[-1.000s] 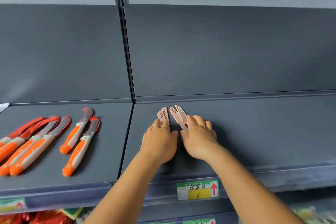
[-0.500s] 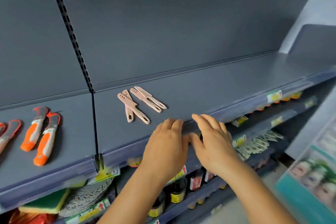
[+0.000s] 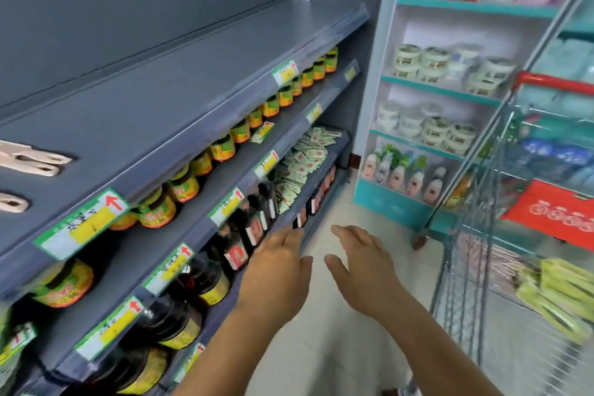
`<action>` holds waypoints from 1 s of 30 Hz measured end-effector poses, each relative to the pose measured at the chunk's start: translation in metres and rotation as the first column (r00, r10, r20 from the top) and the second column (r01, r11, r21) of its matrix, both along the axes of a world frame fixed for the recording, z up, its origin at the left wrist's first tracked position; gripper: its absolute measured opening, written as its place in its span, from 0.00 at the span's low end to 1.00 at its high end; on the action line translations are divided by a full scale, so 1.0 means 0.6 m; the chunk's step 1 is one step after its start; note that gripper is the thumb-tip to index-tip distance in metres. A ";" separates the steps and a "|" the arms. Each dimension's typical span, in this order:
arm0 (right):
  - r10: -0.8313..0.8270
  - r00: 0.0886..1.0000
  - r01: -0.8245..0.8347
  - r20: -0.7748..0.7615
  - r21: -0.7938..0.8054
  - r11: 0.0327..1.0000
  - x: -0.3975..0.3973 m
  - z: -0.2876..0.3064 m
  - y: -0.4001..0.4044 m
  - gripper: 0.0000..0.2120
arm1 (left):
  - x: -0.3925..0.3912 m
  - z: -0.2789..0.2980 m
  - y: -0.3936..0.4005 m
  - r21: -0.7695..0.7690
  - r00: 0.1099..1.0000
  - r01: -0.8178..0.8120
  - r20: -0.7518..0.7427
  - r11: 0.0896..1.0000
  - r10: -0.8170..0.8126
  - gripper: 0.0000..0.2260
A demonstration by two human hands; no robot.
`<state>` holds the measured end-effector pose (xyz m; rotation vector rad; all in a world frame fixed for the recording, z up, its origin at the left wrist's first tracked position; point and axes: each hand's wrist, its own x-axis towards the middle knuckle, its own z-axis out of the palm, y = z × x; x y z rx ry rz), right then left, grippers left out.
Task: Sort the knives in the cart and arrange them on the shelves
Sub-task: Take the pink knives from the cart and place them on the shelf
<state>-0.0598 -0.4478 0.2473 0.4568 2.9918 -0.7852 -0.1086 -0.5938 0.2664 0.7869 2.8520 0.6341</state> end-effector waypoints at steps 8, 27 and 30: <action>-0.200 0.970 0.206 0.139 -0.032 0.978 0.146 -0.070 0.174 0.26 | 0.095 -0.098 0.181 -0.091 0.980 0.181 0.100 0.979 -0.172 0.23; -0.388 0.866 0.435 0.314 -0.093 0.896 0.355 -0.194 0.561 0.24 | 0.273 -0.203 0.622 -0.076 0.875 0.402 0.324 0.912 -0.359 0.22; -0.433 0.846 0.483 0.311 -0.100 0.870 0.352 -0.207 0.605 0.25 | 0.258 -0.218 0.675 -0.094 0.863 0.420 0.350 0.903 -0.365 0.23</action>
